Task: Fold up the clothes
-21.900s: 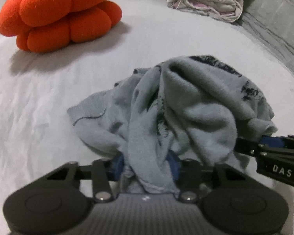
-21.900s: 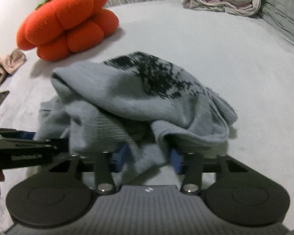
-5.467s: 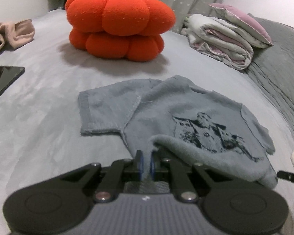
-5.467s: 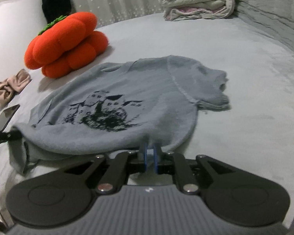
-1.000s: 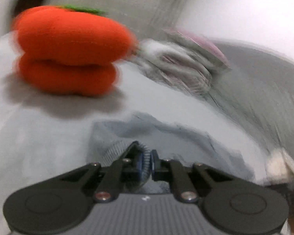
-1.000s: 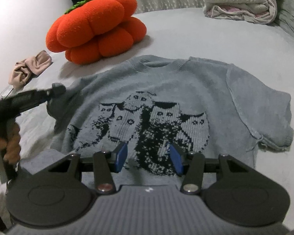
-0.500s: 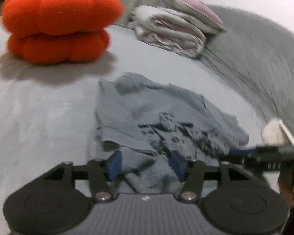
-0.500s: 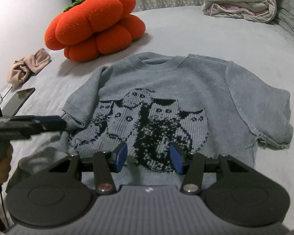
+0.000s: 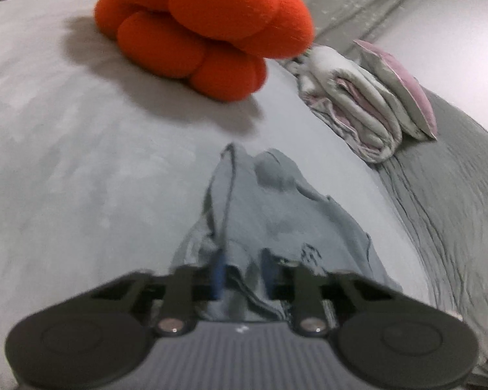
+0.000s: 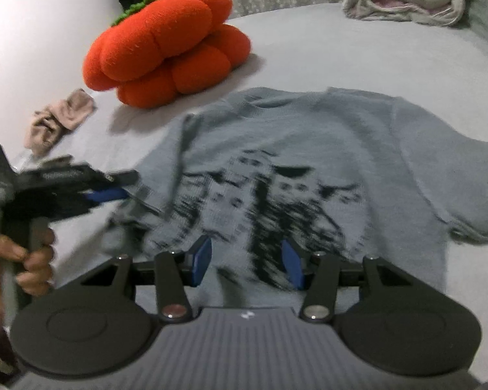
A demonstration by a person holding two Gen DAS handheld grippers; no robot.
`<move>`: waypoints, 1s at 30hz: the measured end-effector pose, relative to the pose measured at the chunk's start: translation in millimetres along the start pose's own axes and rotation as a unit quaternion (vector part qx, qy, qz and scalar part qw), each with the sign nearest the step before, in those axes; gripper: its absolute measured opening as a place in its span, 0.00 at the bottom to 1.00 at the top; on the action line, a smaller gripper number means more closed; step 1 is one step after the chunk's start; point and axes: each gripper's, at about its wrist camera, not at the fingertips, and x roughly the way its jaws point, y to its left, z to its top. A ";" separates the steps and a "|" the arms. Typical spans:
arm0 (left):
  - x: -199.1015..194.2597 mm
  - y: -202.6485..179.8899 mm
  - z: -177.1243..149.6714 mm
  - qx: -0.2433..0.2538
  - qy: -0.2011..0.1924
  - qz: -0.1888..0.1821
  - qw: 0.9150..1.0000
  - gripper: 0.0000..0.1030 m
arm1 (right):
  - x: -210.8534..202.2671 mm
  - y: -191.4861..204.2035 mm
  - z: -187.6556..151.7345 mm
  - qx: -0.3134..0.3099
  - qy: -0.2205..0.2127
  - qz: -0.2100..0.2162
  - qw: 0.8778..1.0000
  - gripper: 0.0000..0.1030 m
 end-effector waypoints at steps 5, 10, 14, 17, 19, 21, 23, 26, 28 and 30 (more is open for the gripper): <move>-13.1 7.8 13.0 0.006 -0.011 0.016 1.000 0.03 | 25.8 17.7 38.1 -0.006 -0.004 0.017 1.000 0.51; -28.5 21.2 33.1 0.005 -0.045 0.029 0.999 0.03 | 67.5 37.4 83.2 0.000 -0.003 0.036 0.999 0.51; -27.9 35.6 51.5 0.014 -0.057 0.058 0.997 0.03 | 105.6 51.4 113.4 0.025 0.012 0.061 0.998 0.51; -17.3 45.3 67.0 0.028 -0.044 0.081 0.995 0.03 | 133.8 61.9 134.0 0.036 0.029 0.072 0.996 0.47; -14.1 53.9 73.3 0.037 -0.039 0.097 0.994 0.03 | 149.4 67.2 144.5 0.033 0.031 0.067 0.997 0.47; -11.3 67.1 77.9 0.027 -0.024 0.101 0.994 0.03 | 162.2 70.8 152.6 0.020 0.033 0.059 0.998 0.47; -11.2 80.6 81.4 0.012 -0.002 0.100 0.995 0.04 | 174.3 71.1 158.5 -0.012 0.039 0.045 0.998 0.47; -15.4 94.6 84.2 -0.008 0.004 0.088 0.996 0.10 | 186.8 70.1 164.4 -0.081 0.046 0.032 0.995 0.47; -15.7 99.5 84.6 -0.024 0.003 0.072 0.997 0.18 | 192.1 68.5 165.6 -0.131 0.049 0.027 0.990 0.47; -9.8 97.5 81.6 -0.025 0.007 0.060 0.998 0.34 | 196.0 66.9 163.4 -0.167 0.060 0.032 0.984 0.47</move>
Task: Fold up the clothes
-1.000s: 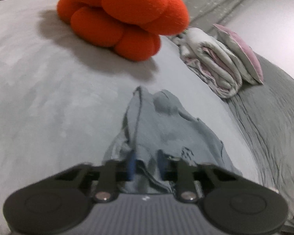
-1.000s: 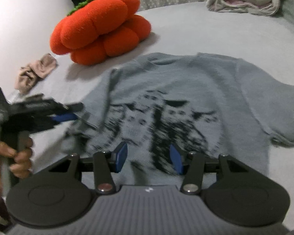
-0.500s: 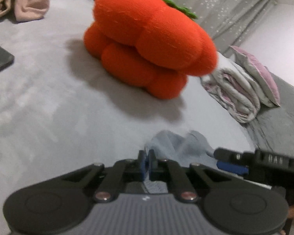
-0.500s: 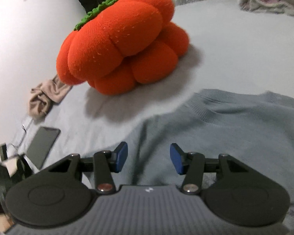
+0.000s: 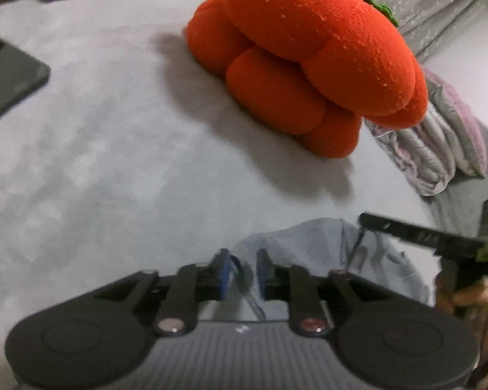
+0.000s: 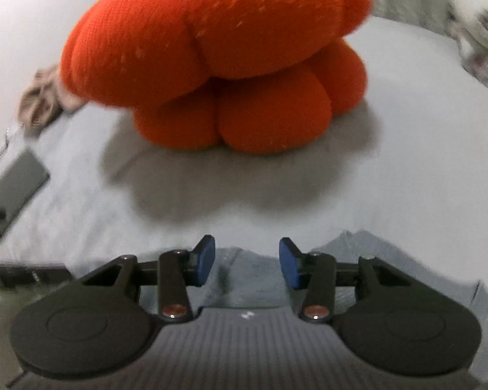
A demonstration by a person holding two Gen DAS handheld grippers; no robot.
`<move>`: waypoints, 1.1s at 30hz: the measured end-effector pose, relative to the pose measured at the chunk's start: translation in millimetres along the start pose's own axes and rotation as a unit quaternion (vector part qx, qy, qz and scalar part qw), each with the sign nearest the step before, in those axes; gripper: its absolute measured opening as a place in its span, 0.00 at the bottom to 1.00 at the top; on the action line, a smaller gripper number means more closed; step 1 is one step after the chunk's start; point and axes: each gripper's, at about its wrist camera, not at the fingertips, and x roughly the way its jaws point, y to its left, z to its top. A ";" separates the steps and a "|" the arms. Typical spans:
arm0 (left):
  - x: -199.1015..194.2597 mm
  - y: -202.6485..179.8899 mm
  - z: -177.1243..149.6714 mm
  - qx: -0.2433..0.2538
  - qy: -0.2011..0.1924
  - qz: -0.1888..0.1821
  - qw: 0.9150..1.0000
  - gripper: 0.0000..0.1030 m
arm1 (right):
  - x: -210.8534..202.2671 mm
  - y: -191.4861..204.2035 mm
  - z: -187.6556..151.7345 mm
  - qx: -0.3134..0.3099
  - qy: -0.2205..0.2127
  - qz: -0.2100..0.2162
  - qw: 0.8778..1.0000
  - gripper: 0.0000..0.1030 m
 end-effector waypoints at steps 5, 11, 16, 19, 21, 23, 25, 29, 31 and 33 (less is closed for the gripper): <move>17.5 -19.5 -6.1 0.029 0.001 0.025 0.999 0.22 | 14.8 9.4 -9.6 -0.082 0.036 -0.014 0.996 0.45; 17.5 -42.5 -10.7 0.074 -0.028 0.101 0.992 0.04 | 25.7 25.3 -18.0 -0.108 0.011 -0.038 0.993 0.01; -1.0 -43.6 11.7 0.106 -0.083 0.165 0.977 0.04 | 13.3 42.8 -9.6 -0.125 -0.056 -0.059 0.989 0.01; -0.8 -37.5 32.5 0.103 -0.089 0.173 0.975 0.04 | 10.4 51.3 4.5 -0.126 -0.089 -0.065 0.986 0.01; 0.4 -34.9 43.8 0.106 -0.092 0.180 0.974 0.04 | 14.2 55.6 12.9 -0.126 -0.099 -0.069 0.985 0.01; 6.5 -34.3 50.0 0.108 -0.091 0.183 0.973 0.04 | 20.6 56.8 16.6 -0.124 -0.102 -0.074 0.984 0.00; 19.1 -31.4 50.2 0.114 -0.082 0.189 0.972 0.04 | 29.3 56.5 17.0 -0.122 -0.104 -0.080 0.984 0.00; 41.3 -31.0 36.6 0.143 -0.071 0.205 0.966 0.06 | 52.4 53.7 14.2 -0.112 -0.081 -0.081 0.987 0.00; 43.9 -29.4 32.4 0.151 -0.078 0.207 0.964 0.09 | 53.2 52.0 9.9 -0.105 -0.081 -0.087 0.987 0.00; 38.3 -28.8 30.7 0.144 -0.077 0.199 0.966 0.28 | 48.6 50.0 6.6 -0.097 -0.088 -0.096 0.987 0.10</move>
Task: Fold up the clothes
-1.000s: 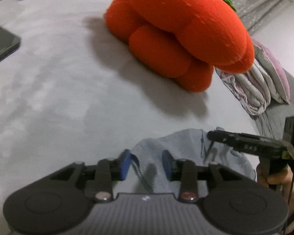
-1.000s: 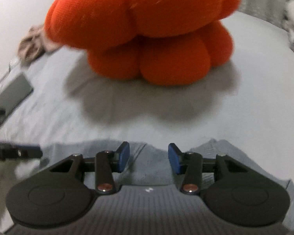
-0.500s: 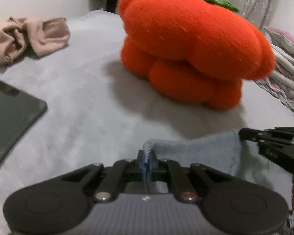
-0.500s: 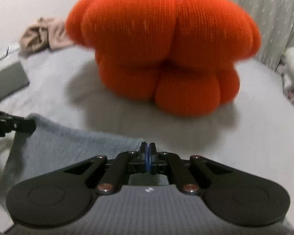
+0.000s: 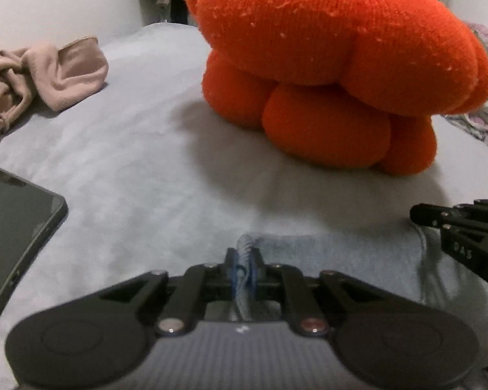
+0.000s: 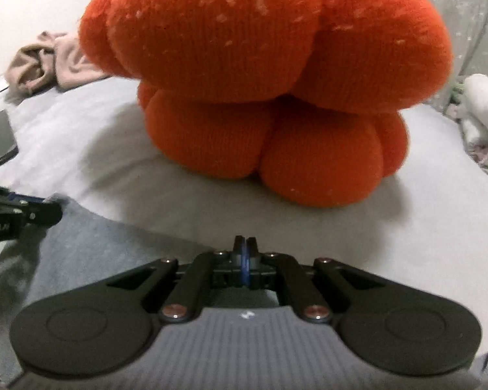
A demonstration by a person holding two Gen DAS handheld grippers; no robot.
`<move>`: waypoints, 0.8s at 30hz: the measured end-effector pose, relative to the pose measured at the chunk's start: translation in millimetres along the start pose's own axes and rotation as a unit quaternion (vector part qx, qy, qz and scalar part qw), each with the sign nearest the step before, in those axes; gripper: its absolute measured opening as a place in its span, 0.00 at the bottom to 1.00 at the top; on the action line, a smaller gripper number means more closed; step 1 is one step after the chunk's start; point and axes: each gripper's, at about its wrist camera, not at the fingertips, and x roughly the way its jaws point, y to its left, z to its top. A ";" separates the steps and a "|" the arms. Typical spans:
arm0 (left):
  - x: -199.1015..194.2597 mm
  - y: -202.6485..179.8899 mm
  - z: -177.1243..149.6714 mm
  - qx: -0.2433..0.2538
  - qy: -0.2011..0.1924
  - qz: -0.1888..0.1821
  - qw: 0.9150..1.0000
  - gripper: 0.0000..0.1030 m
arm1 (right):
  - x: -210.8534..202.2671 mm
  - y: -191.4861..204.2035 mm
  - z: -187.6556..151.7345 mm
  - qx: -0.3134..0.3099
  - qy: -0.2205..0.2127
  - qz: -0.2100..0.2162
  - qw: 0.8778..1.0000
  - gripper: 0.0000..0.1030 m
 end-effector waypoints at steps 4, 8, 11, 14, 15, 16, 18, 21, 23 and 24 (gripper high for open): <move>-17.2 -0.5 -4.5 -0.007 0.001 -0.004 1.000 0.45 | -20.6 -15.4 -0.4 0.019 0.008 -0.012 1.000 0.13; -35.8 -5.2 -12.3 -0.021 0.017 -0.020 0.999 0.52 | -48.1 -25.7 -9.3 0.024 0.009 -0.033 0.999 0.40; -48.8 -8.5 -22.7 -0.036 0.030 -0.035 0.998 0.52 | -71.4 -38.9 -20.6 0.029 0.015 -0.050 0.998 0.40; -61.4 -15.8 -34.9 -0.042 0.040 -0.049 0.997 0.52 | -92.0 -48.1 -36.1 0.042 0.024 -0.065 0.997 0.40; -65.4 -18.4 -38.7 -0.043 0.043 -0.051 0.997 0.53 | -101.4 -52.7 -42.6 0.048 0.027 -0.070 0.996 0.40; -69.3 -21.0 -42.5 -0.044 0.046 -0.054 0.997 0.53 | -110.7 -57.2 -49.1 0.053 0.029 -0.075 0.995 0.40; -77.3 -26.1 -50.1 -0.045 0.051 -0.060 0.996 0.53 | -124.0 -63.3 -61.2 0.062 0.033 -0.083 0.994 0.40; -85.5 -36.0 -55.2 -0.037 0.052 -0.064 0.996 0.53 | -142.2 -71.1 -76.4 0.070 0.037 -0.094 0.992 0.40; -87.1 -45.3 -52.7 -0.020 0.048 -0.065 0.997 0.53 | -152.9 -79.5 -85.2 0.068 0.039 -0.101 0.992 0.40; -87.1 -50.3 -50.1 -0.011 0.045 -0.066 0.997 0.53 | -156.3 -84.2 -88.5 0.067 0.039 -0.105 0.991 0.40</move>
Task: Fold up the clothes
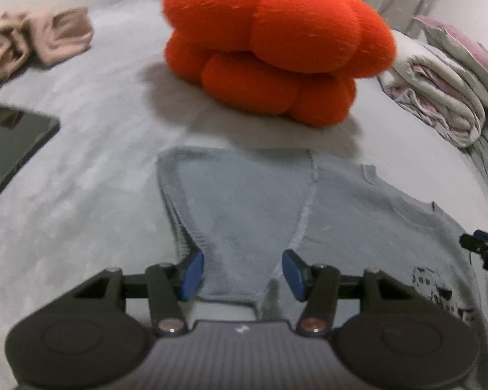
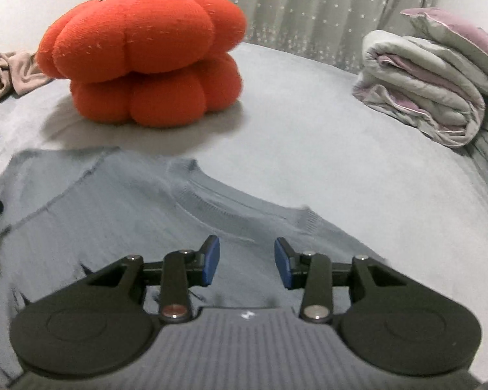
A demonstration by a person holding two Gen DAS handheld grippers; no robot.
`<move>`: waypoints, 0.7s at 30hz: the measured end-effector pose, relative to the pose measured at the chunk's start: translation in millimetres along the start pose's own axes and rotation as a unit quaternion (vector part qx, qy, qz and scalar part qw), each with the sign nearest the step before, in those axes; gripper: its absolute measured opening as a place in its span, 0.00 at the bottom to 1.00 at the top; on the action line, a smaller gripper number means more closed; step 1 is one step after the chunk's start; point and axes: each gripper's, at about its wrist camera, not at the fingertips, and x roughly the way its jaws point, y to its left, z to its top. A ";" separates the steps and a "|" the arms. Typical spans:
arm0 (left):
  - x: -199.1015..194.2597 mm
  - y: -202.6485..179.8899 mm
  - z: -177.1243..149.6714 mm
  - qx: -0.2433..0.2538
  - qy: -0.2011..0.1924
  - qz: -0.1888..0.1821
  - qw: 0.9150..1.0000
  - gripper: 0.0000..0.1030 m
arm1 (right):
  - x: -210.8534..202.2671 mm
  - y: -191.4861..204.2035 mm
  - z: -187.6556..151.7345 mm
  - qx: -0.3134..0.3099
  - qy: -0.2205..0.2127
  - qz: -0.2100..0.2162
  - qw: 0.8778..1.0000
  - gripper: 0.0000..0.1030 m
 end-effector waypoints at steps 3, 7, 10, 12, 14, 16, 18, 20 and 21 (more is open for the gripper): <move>6.8 -19.9 10.2 0.038 -0.007 -0.010 0.999 0.53 | -1.9 -21.4 -6.7 0.006 -0.001 -0.010 1.000 0.40; 27.8 -61.5 28.6 0.120 -0.025 -0.017 0.992 0.53 | 6.2 -53.3 -11.8 0.025 0.000 -0.019 1.000 0.40; 55.1 -97.5 44.6 0.176 -0.030 -0.020 0.984 0.53 | 17.0 -79.1 -12.8 0.055 0.001 -0.016 0.998 0.40; 75.0 -120.2 54.0 0.204 -0.030 -0.020 0.978 0.53 | 25.8 -98.5 -14.2 0.084 -0.002 -0.006 0.996 0.40; 98.2 -140.5 62.0 0.227 -0.034 -0.014 0.973 0.53 | 38.0 -111.3 -12.6 0.102 -0.004 0.016 0.995 0.40; 117.3 -148.8 66.1 0.237 -0.032 -0.009 0.971 0.53 | 51.1 -119.8 -10.3 0.111 -0.003 0.031 0.993 0.40; 136.0 -156.3 70.0 0.246 -0.030 -0.005 0.969 0.52 | 64.1 -123.2 -8.3 0.108 0.000 0.034 0.994 0.40; 147.7 -156.7 71.8 0.243 -0.027 -0.007 0.970 0.52 | 75.5 -125.7 -8.4 0.108 0.003 0.039 0.993 0.40; 150.2 -155.3 71.2 0.238 -0.031 -0.011 0.971 0.51 | 79.4 -123.8 -10.3 0.102 0.001 0.038 0.994 0.40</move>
